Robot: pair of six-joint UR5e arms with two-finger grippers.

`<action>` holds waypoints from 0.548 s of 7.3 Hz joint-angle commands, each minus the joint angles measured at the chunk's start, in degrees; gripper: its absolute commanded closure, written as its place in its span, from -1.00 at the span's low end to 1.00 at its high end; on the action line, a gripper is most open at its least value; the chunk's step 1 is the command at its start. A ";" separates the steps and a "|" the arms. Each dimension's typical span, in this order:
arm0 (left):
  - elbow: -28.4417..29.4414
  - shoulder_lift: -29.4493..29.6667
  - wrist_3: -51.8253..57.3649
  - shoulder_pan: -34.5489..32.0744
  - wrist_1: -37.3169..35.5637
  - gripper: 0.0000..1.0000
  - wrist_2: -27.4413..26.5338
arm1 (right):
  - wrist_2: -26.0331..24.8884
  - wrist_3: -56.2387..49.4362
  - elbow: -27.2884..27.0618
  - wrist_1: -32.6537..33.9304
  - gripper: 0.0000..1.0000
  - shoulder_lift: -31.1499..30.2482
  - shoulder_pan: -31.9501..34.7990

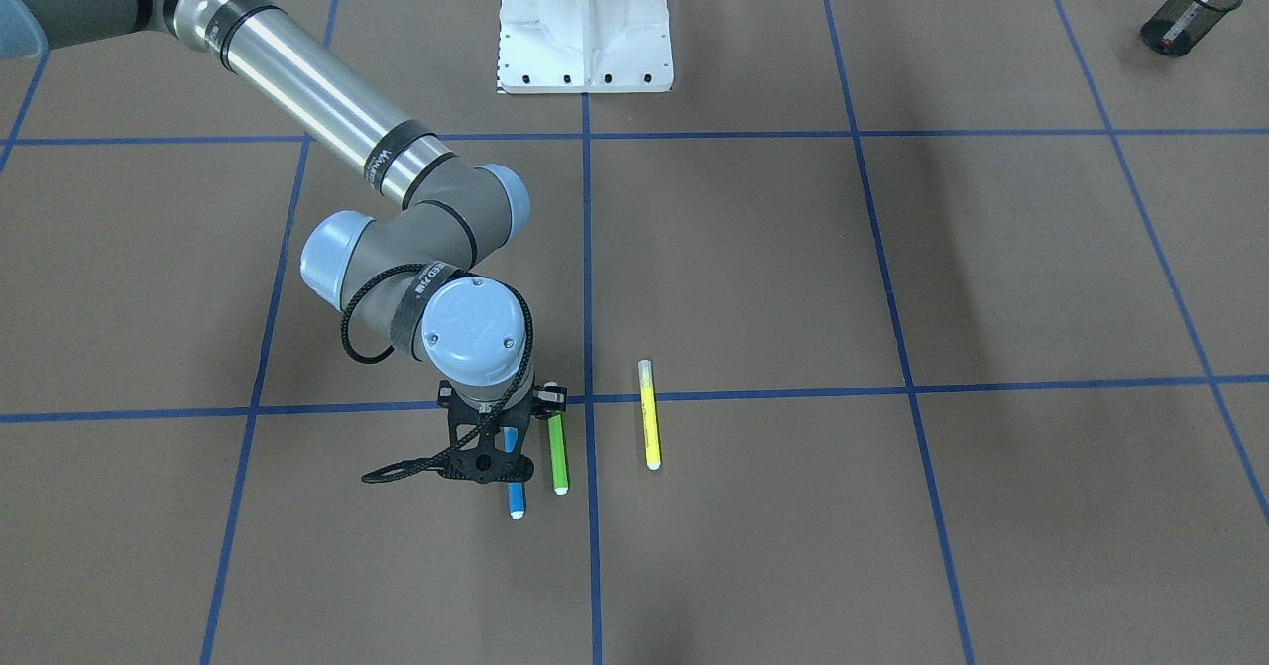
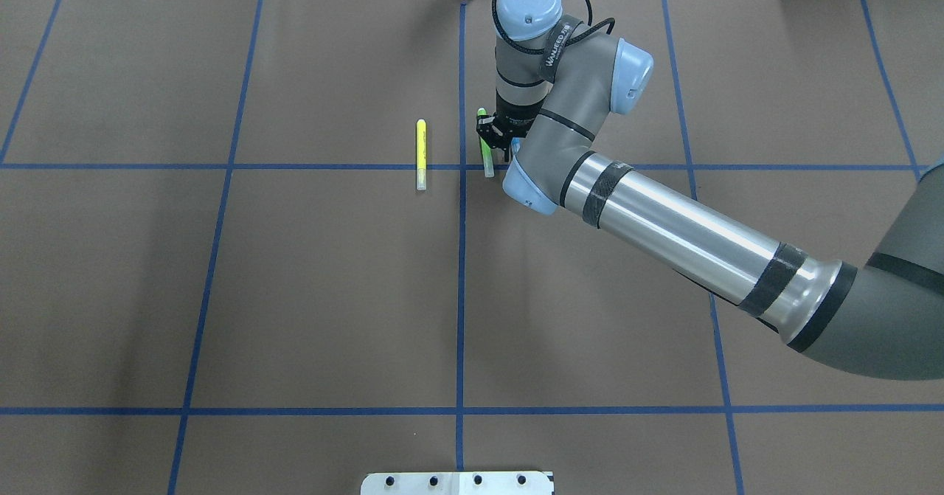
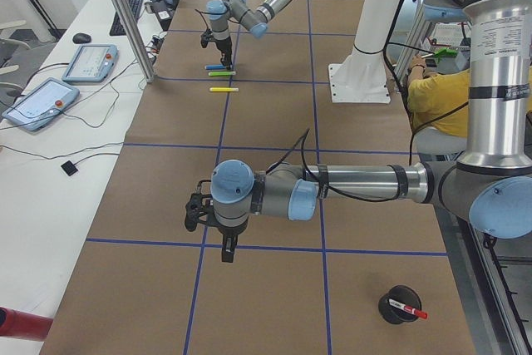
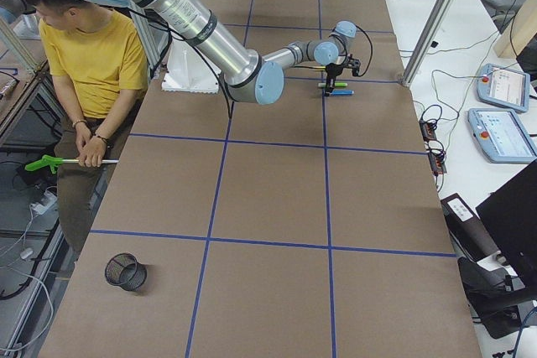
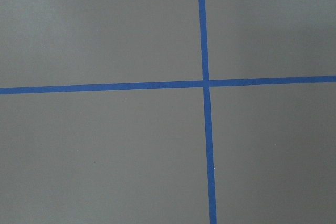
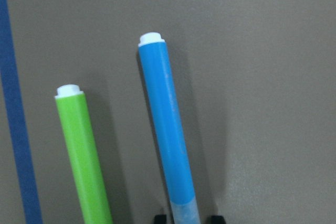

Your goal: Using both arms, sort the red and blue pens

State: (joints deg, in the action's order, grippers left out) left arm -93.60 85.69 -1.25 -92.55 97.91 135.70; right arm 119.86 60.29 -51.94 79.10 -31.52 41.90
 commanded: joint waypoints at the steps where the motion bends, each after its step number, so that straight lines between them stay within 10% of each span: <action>1: 0.00 0.00 0.02 0.00 0.17 -1.00 0.00 | 0.02 0.00 0.00 0.00 0.20 -0.04 -0.06; 4: 0.00 0.00 -0.07 0.00 0.26 -1.00 0.00 | 0.02 0.00 0.00 0.00 0.40 -0.21 -0.06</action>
State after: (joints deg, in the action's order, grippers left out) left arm -93.60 85.69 -1.29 -92.55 98.15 135.70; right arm 119.88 60.29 -51.94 79.10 -31.63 41.84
